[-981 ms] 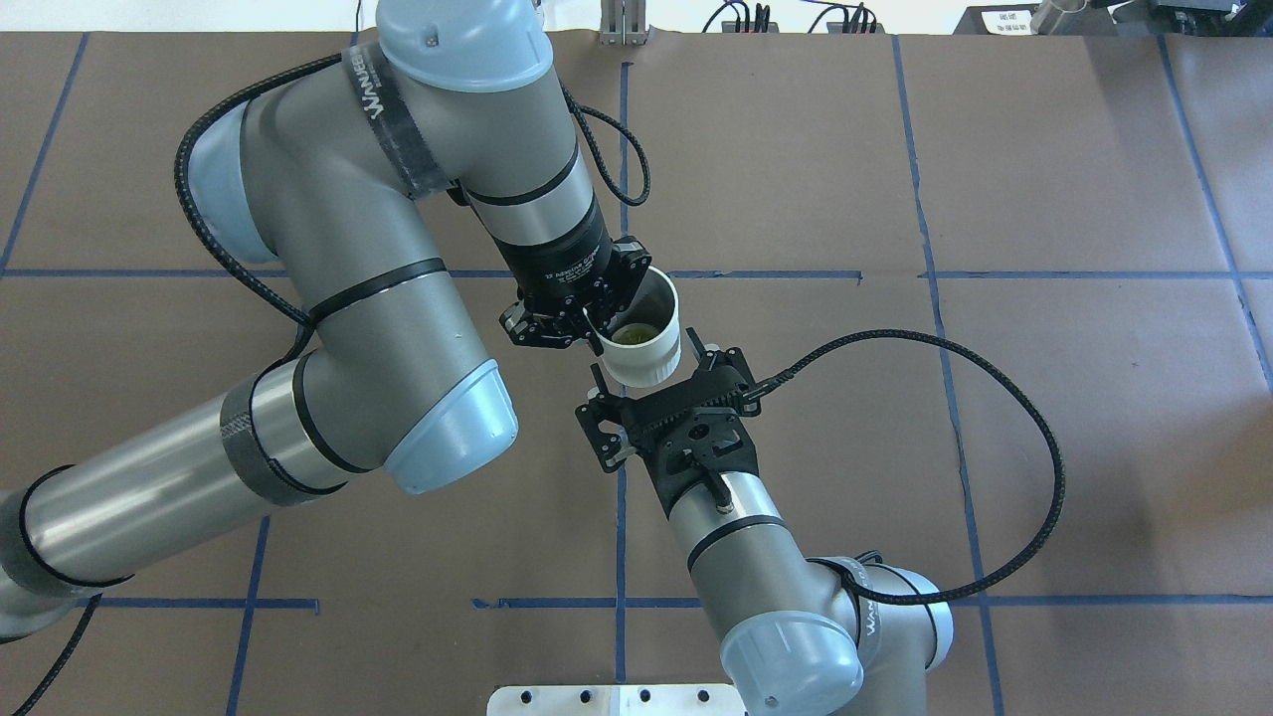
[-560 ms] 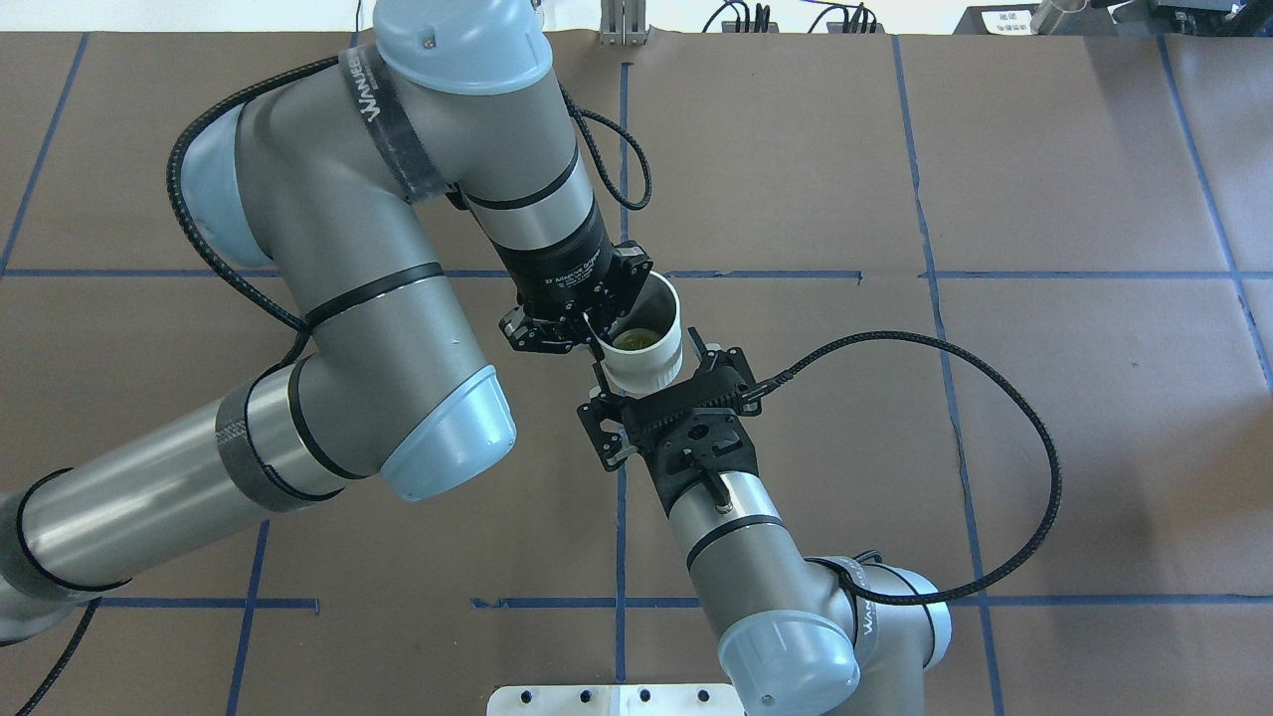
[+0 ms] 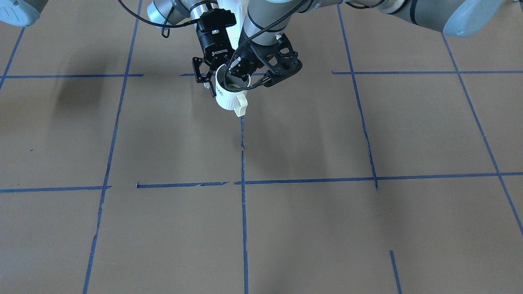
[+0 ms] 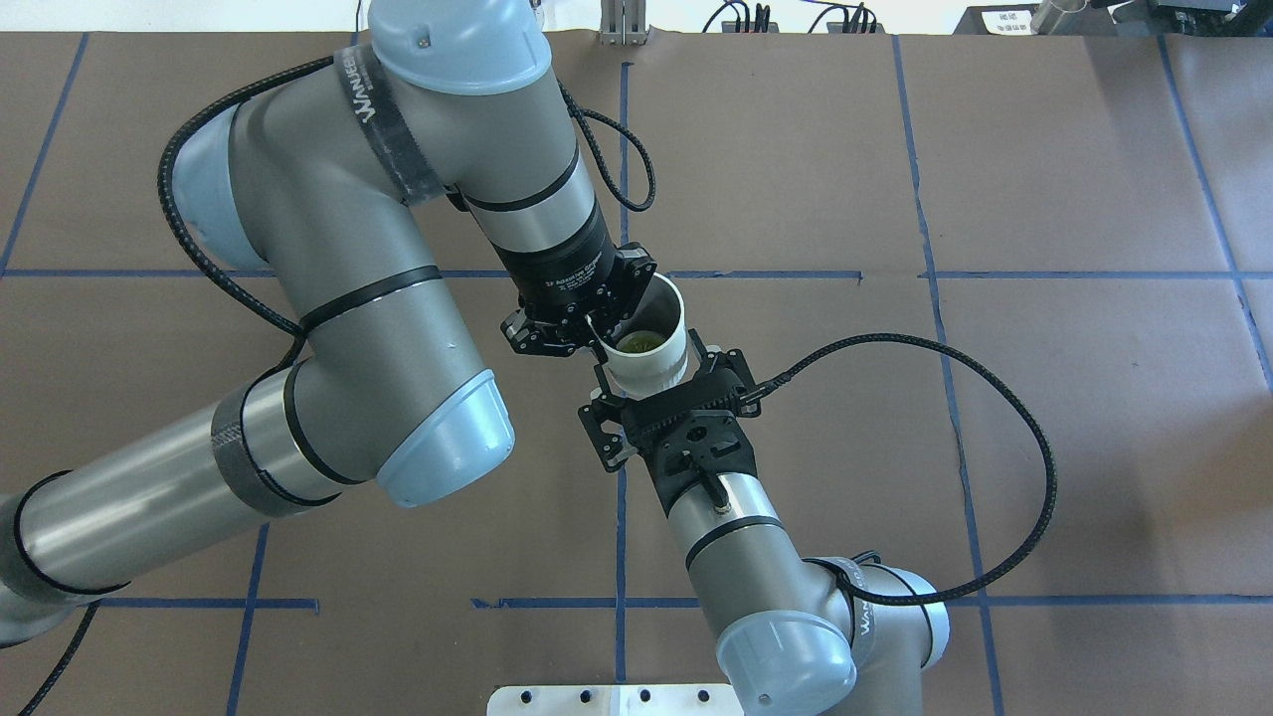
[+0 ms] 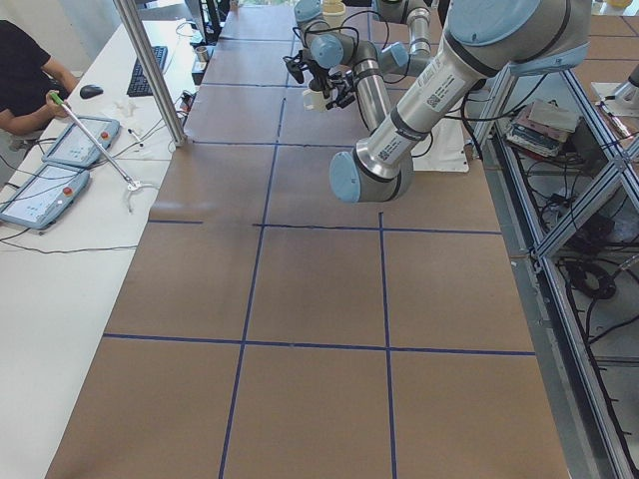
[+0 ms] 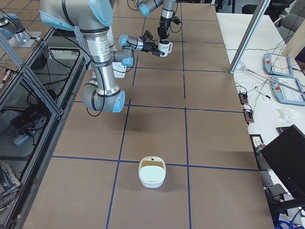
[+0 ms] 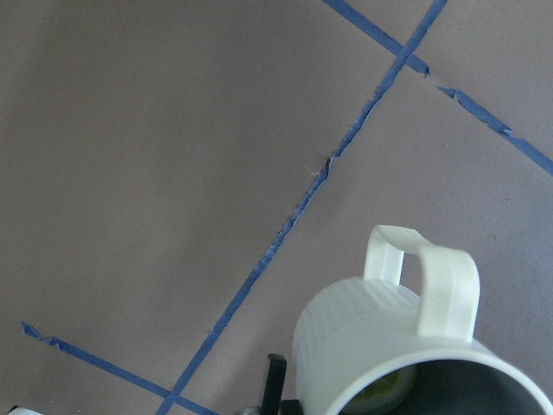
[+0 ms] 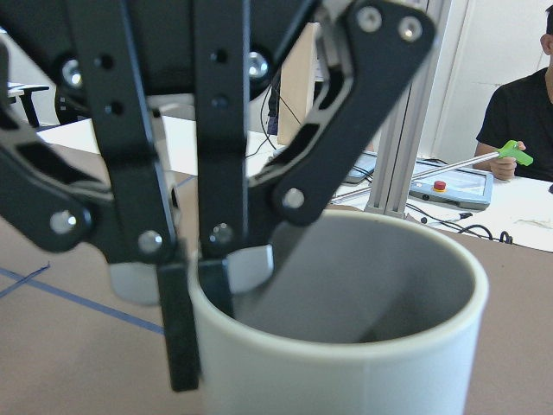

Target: Left arm hands cup to right arm to dump lemon

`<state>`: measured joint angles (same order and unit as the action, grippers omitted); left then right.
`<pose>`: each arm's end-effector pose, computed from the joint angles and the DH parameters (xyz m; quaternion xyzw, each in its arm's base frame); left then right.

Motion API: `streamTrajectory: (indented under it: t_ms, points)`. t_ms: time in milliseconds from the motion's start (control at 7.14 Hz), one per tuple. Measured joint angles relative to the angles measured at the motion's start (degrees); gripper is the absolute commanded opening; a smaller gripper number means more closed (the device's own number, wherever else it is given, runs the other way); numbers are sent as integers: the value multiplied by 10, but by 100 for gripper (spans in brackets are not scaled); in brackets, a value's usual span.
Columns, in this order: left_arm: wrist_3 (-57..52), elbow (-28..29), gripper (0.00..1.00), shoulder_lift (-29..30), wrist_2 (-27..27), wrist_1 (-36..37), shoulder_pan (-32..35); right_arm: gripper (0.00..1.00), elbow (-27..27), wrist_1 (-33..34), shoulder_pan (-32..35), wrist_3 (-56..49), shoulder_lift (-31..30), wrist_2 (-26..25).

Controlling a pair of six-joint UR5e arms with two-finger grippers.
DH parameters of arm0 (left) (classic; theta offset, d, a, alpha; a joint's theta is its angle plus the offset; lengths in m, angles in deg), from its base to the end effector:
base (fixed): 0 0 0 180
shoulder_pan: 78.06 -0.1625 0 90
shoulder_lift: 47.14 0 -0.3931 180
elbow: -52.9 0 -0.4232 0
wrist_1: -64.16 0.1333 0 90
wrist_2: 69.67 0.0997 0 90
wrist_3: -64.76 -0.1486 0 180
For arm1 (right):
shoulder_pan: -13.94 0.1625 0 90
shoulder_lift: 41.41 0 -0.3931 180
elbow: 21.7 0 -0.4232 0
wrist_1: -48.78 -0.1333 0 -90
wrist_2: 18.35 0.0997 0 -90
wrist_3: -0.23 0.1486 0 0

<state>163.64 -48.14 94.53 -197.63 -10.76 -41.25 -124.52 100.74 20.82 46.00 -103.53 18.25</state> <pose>0.5002 -0.4267 0.0355 -0.1966 0.4424 -0.2148 0.8482 -0.5764 -0.3240 0.1535 0.5578 -0.3614 0.0489 0.7455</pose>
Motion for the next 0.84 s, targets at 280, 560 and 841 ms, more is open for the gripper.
streamTrajectory:
  t_ms: [280,560,841]
  points:
    - [0,0,75,0,0,0,-2,33,1,1,0,-6,0,-2]
    - [0,-3,100,0,0,0,-3,31,3,2,1,-22,0,-3]
    - [0,-22,100,-3,1,0,-3,31,3,0,0,-31,-3,-3]
